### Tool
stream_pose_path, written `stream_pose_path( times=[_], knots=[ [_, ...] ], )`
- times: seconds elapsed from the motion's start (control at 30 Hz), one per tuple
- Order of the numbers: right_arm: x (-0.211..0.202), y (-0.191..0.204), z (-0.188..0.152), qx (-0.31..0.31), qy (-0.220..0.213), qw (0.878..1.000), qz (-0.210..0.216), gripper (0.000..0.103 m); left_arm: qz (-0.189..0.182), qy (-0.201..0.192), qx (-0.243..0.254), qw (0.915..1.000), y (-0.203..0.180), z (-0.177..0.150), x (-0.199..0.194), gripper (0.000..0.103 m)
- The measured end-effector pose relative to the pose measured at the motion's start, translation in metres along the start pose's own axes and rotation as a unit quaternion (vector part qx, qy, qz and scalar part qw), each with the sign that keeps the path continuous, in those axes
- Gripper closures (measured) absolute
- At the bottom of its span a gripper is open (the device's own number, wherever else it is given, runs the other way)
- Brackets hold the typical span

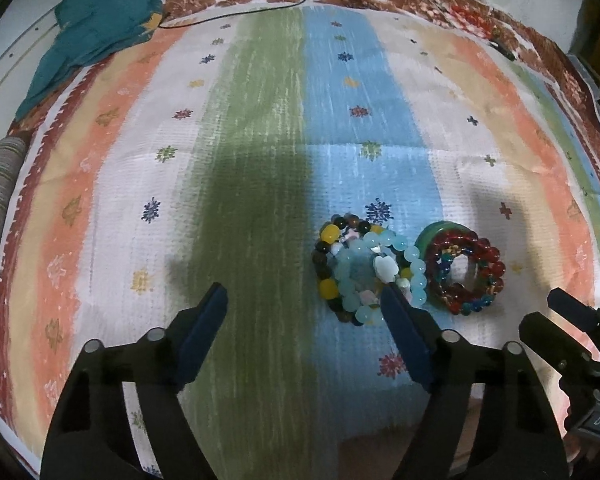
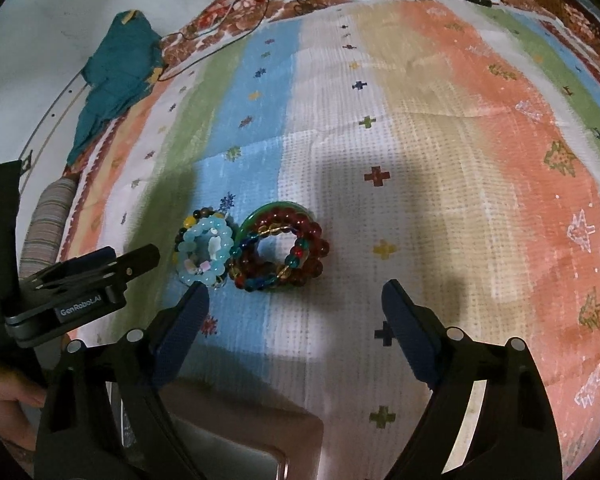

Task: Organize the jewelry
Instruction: 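Move left tool to aqua bracelet while right tool approaches multicolour bracelet in jade bangle, then close left tool on aqua bead bracelet while right tool closes on multicolour bead bracelet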

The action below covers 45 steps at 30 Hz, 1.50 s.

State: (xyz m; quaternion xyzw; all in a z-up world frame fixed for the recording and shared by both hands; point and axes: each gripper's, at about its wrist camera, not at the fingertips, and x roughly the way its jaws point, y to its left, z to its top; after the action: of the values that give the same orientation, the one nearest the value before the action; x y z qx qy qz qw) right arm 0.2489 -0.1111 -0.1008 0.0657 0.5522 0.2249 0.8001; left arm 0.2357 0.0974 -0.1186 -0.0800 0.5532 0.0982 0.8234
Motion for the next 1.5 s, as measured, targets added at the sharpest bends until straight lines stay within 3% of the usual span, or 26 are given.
stream_pose_path(
  times=[0.53,0.83,1.23,1.5],
  knots=[
    [0.027,-0.004,0.011,0.043,0.047,0.997,0.045,0.05,0.0,0.026,0.026,0.9993,-0.012,0.011,0.032,0.053],
    [0.035,-0.005,0.013,0.053,0.061,0.996,0.048,0.056,-0.012,0.036,0.027,0.9989,-0.012,0.011,0.041,0.065],
    [0.04,-0.015,0.014,0.068,0.064,0.995,0.04,0.091,-0.023,0.043,0.014,0.9987,-0.013,0.013,0.042,0.082],
    [0.036,-0.019,0.012,0.072,0.061,0.995,0.039,0.092,-0.023,0.044,0.01,0.9987,-0.011,0.015,0.04,0.092]
  ],
)
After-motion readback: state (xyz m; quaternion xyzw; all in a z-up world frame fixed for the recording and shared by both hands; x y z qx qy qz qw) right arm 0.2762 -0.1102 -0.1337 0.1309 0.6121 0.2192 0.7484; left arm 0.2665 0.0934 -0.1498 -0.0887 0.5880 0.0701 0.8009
